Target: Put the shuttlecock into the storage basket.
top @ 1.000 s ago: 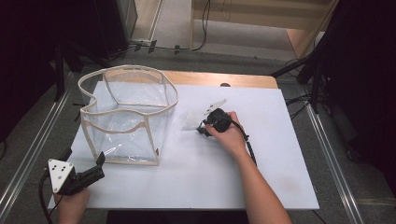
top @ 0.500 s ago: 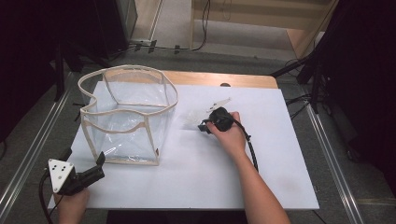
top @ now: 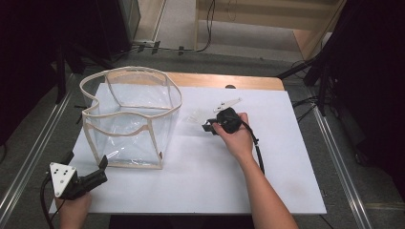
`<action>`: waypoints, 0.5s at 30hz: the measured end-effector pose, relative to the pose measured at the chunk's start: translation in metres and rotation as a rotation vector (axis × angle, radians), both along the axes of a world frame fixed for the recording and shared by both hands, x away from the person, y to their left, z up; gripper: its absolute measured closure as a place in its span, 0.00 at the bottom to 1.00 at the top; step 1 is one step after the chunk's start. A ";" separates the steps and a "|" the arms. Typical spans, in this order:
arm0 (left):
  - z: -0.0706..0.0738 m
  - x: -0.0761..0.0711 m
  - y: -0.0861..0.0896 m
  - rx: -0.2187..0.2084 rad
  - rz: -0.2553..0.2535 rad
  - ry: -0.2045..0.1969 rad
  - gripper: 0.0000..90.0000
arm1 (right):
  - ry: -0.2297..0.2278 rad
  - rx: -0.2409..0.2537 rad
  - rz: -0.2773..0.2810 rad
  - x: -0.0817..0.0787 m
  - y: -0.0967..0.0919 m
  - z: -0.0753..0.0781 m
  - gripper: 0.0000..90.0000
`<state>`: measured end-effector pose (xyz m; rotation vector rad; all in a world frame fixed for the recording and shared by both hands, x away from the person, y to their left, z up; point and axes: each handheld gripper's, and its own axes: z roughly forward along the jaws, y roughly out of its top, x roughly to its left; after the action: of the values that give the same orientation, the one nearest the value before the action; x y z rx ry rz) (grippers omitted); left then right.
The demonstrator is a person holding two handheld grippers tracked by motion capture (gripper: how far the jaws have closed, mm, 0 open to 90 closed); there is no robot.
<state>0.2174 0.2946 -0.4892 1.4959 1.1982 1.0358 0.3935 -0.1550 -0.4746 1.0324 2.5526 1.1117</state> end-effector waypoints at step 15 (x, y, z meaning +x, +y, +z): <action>0.000 0.000 -0.001 0.005 0.004 -0.002 0.00 | -0.043 0.042 -0.019 -0.010 -0.006 0.019 0.70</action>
<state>0.2171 0.2937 -0.4893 1.4961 1.1987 1.0438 0.3838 -0.1615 -0.4558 1.0294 2.4909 1.1744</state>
